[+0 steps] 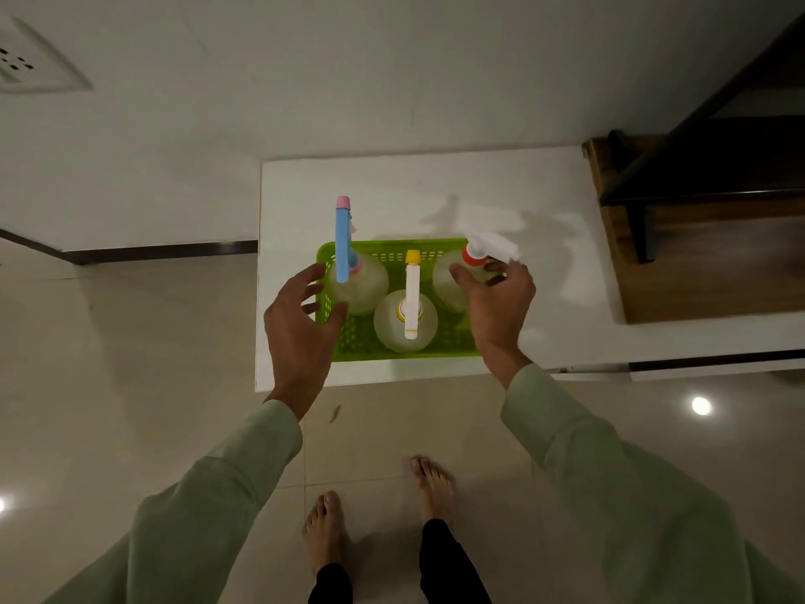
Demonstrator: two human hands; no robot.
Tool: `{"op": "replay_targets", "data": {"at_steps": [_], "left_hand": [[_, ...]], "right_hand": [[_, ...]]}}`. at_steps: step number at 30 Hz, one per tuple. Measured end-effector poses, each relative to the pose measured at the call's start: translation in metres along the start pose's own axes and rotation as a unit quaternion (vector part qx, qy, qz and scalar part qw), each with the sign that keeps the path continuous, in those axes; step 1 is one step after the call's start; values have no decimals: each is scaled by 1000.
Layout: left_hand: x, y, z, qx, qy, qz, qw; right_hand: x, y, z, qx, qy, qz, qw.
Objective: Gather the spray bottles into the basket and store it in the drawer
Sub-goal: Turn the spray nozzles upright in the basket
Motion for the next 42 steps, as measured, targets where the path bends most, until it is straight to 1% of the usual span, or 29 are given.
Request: {"op": "replay_targets", "data": {"at_steps": [4,6,8,10,12,15,19,25,29,37,42], "left_hand": [[1,1,1,-3,2,-7,1000],[1,1,2,-5,2,-7,1000],[1,2,2,-5,-2,-9,1000],[0,1,2,-5,-4,-15,1000],[0,1,2,-4,-3,-17,1000],[-1,2,3,-2,-2,-17,1000],[0,5,4,2,-9,-15,1000],[0,6,2,0,-8,-20,1000],[1,6,3,0,-5,-19,1000],[3,4,3,0,-2,-7,1000],[4,4,3,0,1,-6,1000]], "right_hand": [[-5,-6,4,85,2,0,996],[-2,-7,2,104,10,16,994],[1,-7,-3,100,11,34,994],[4,-4,-7,69,11,36,997],[7,-1,-9,34,14,26,999],[12,1,-7,17,30,-5,999],[14,0,-4,58,58,-32,996],[13,-4,-3,93,64,-38,993],[15,-3,-4,80,75,-33,993],[17,-5,0,93,94,-60,989],[16,-4,-1,93,94,-54,990]]}}
Point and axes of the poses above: each hand's wrist, its own z-axis towards the middle knuckle, its own y-axis out of the back of the hand, x = y × z, the point moved 10 cm from there along z, towards the middle knuckle, and after that the axes turned 10 degrees about -z, right-handed, at the moved point
